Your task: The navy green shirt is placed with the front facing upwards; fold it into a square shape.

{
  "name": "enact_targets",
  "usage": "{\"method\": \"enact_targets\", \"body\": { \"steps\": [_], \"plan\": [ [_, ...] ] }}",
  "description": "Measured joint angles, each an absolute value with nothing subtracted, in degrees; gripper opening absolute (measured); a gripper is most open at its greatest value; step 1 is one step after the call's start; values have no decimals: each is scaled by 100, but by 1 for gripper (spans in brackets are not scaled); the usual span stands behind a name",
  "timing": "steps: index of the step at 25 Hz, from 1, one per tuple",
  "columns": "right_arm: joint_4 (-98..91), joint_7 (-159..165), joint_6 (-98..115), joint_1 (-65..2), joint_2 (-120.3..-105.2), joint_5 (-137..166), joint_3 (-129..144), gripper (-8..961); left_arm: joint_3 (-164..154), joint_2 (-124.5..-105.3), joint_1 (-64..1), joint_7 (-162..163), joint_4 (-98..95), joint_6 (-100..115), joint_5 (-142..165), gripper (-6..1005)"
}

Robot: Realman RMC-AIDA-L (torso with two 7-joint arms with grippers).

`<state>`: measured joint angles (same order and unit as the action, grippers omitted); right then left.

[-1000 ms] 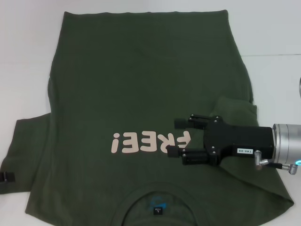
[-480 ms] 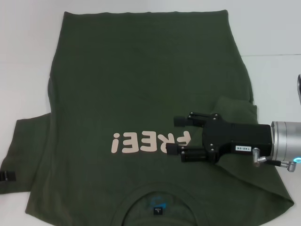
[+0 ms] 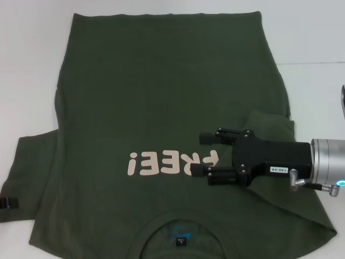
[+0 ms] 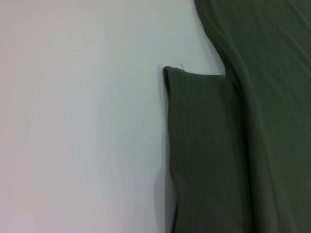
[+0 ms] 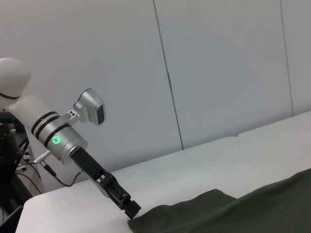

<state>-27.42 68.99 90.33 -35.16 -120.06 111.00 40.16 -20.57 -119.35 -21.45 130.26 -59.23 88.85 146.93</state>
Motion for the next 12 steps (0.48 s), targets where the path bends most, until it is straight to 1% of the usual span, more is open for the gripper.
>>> {"method": "enact_targets", "body": {
  "steps": [12],
  "plan": [
    [-2733, 6899, 9035, -3516, -12006, 11101, 4015, 863, -2057, -11929, -2128, 13026, -5924, 8812, 14696, 847]
  ]
}}
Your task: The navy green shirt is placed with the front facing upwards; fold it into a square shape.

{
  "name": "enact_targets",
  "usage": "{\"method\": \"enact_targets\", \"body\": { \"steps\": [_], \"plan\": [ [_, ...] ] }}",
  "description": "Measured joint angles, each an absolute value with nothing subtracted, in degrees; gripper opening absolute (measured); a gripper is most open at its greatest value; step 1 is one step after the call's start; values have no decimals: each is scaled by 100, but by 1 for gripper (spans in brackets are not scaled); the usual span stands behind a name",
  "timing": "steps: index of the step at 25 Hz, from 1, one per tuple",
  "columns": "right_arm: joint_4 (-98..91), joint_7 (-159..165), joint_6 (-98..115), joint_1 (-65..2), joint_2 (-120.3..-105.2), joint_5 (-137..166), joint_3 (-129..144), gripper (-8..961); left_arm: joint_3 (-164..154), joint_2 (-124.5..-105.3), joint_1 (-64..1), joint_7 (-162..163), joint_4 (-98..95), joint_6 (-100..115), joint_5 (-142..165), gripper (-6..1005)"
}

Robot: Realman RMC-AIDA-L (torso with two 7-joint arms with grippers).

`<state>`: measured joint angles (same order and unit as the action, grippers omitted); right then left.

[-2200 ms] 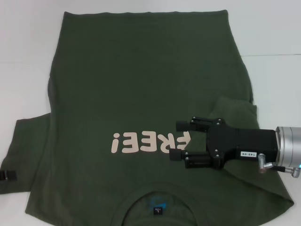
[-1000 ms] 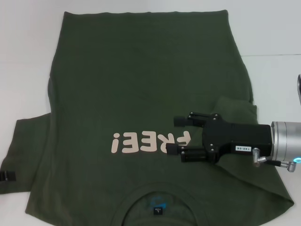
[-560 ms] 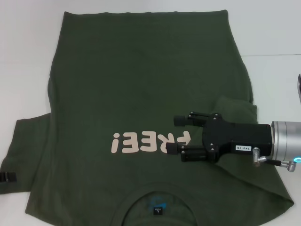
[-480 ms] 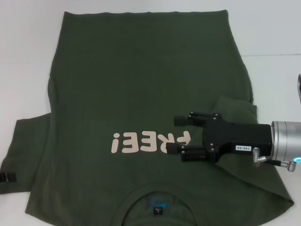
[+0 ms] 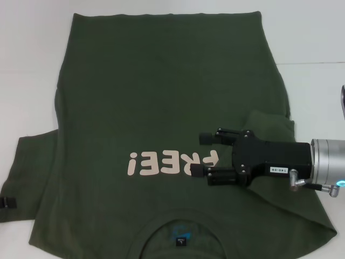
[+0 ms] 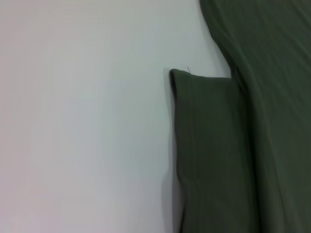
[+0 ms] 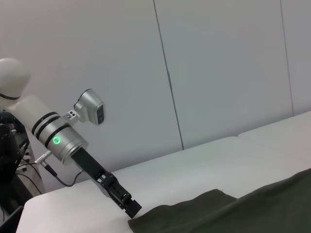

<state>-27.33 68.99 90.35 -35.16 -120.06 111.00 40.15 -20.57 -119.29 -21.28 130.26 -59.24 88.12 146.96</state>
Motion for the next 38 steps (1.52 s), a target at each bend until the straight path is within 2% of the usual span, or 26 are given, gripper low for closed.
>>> {"method": "enact_targets", "body": {
  "steps": [38],
  "plan": [
    [-2733, 6899, 8958, -3495, -11987, 11100, 3995, 863, -2191, -11921, -2498, 13027, -5446, 8853, 14696, 834]
  ]
}}
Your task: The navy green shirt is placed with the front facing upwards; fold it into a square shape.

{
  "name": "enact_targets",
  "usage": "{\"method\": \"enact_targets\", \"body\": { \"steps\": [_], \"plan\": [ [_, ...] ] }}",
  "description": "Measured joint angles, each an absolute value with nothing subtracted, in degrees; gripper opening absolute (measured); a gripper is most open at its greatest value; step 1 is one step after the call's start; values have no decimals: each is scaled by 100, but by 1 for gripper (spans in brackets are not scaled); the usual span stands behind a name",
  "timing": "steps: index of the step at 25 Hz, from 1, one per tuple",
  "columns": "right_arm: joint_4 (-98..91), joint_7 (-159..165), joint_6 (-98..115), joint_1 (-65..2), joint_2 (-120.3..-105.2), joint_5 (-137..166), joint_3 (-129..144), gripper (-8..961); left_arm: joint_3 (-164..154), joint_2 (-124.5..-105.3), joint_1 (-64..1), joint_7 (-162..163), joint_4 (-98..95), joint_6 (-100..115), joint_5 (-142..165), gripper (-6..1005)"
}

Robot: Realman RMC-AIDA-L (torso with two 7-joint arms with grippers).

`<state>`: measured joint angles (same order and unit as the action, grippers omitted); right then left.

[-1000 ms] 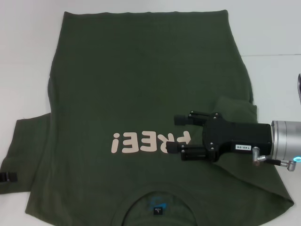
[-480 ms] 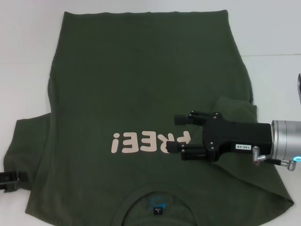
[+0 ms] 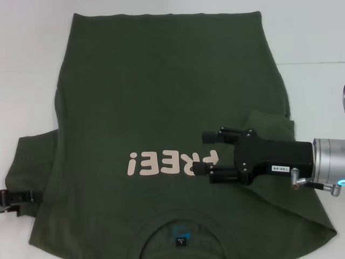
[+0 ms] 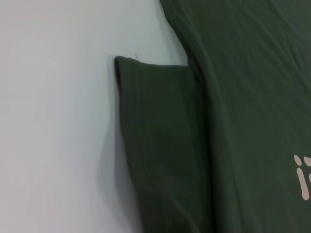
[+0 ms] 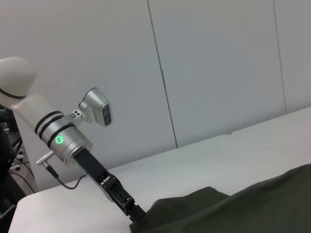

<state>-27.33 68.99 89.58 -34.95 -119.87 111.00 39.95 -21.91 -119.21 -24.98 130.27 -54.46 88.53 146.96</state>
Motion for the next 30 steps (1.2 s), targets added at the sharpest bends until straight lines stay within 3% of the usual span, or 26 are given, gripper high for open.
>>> {"method": "enact_targets", "body": {
  "steps": [6, 11, 22, 30],
  "plan": [
    [-2733, 6899, 8924, -3509, -11988, 11101, 3990, 861, -2345, -11948, -2544, 13079, -5446, 8877, 14696, 831],
    [-2733, 6899, 8916, -3521, -11988, 11101, 3990, 858, -2576, -11963, -2576, 13263, -5452, 8831, 14696, 627],
    [-2733, 6899, 8911, -3493, -11997, 11024, 3990, 853, -2665, -11962, -2608, 13332, -5530, 8807, 14696, 381],
    [-2733, 6899, 8915, -3497, -11997, 11021, 3990, 852, -2716, -11957, -2598, 13340, -5625, 8789, 14706, 100]
  ]
}}
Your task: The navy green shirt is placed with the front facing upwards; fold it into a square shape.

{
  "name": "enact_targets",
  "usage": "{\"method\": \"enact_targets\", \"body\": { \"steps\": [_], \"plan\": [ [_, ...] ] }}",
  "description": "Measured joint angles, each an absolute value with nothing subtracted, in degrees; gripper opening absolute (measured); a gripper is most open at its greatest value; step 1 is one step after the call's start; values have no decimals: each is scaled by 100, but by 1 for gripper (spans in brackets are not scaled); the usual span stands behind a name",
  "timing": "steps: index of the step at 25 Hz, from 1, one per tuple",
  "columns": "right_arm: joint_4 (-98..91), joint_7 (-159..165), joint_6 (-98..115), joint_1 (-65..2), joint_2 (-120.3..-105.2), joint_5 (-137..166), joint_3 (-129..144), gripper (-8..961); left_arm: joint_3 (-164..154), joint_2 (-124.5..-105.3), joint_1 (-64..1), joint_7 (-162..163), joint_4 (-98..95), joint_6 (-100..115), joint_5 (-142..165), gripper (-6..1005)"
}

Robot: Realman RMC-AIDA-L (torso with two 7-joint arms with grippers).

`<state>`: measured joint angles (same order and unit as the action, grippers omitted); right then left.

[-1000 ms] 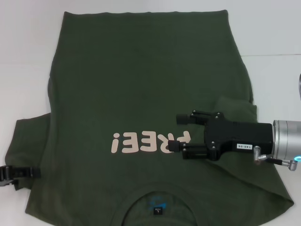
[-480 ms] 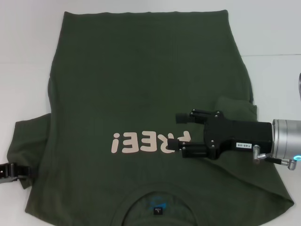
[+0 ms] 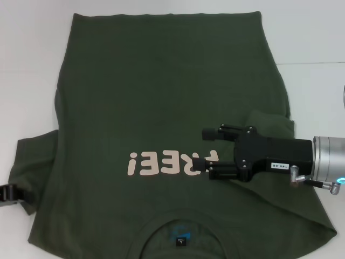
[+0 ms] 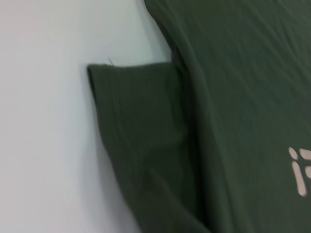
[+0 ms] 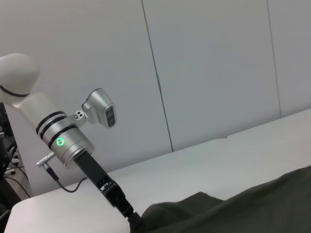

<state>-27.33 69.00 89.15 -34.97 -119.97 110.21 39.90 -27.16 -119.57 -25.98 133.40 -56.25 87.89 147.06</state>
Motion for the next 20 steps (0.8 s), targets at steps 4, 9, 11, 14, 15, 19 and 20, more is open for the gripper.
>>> {"method": "enact_targets", "body": {
  "steps": [4, 9, 11, 14, 15, 19, 20],
  "plan": [
    [-2733, 6899, 8919, -3504, -11999, 11007, 3990, 853, -2689, -11976, -2496, 13361, -5872, 8633, 14709, 34],
    [-2679, 6899, 8916, -3510, -12005, 10941, 3992, 854, -2653, -11964, -2412, 13485, -5991, 8283, 14890, 35],
    [-2668, 6899, 8915, -3515, -12002, 10932, 3992, 854, -2636, -11965, -2408, 13517, -6002, 8113, 14996, 35],
    [-2666, 6899, 8913, -3522, -12000, 10931, 4009, 854, -2633, -11985, -2402, 13561, -6025, 7829, 15073, 35],
    [-2663, 6899, 8914, -3525, -12000, 10931, 4012, 854, -2638, -11993, -2401, 13567, -6032, 7731, 15079, 36],
    [-2656, 6909, 8917, -3527, -11997, 10931, 4003, 853, -2650, -12059, -2403, 13569, -6149, 7456, 15082, 36],
    [-2656, 6913, 8918, -3526, -11997, 10931, 4000, 853, -2651, -12078, -2407, 13569, -6191, 7404, 15082, 36]
  ]
}}
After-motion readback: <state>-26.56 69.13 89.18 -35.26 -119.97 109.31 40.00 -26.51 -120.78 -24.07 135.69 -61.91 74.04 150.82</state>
